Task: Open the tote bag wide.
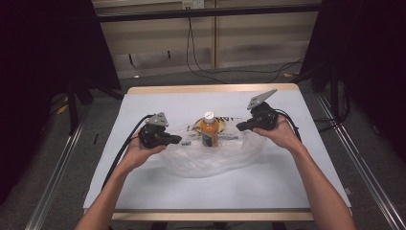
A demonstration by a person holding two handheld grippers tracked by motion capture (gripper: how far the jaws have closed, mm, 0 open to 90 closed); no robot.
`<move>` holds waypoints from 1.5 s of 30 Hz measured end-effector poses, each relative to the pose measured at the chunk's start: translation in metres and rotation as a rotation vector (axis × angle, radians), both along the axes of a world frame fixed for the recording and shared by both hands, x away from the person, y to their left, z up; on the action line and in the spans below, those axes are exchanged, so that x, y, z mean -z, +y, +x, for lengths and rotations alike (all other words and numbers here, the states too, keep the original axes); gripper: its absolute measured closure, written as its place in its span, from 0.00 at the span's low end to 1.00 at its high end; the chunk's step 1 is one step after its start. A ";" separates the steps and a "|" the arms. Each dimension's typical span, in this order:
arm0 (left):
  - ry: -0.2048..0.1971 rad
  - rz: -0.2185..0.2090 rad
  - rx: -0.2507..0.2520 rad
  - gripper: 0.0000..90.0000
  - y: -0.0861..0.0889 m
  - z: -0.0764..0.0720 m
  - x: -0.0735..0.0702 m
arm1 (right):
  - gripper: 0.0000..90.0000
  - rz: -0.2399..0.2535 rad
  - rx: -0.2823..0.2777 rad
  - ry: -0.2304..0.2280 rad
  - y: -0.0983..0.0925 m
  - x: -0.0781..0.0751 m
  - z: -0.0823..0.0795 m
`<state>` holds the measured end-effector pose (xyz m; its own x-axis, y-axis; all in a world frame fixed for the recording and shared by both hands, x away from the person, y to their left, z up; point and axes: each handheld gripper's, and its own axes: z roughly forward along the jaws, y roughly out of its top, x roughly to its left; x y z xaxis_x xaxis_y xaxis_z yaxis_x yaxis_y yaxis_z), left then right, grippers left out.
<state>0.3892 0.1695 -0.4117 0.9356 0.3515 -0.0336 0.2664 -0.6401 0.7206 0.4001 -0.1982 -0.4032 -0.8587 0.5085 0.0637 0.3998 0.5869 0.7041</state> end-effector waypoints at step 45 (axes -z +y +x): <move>0.093 0.182 0.210 1.00 -0.082 -0.044 0.053 | 1.00 -0.313 0.011 0.235 0.099 0.056 0.086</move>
<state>0.3448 0.0871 -0.4650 0.9843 0.1588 -0.0766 0.1740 -0.8049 0.5673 0.4864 -0.0996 -0.4591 -0.8336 0.5436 0.0980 0.5361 0.7537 0.3801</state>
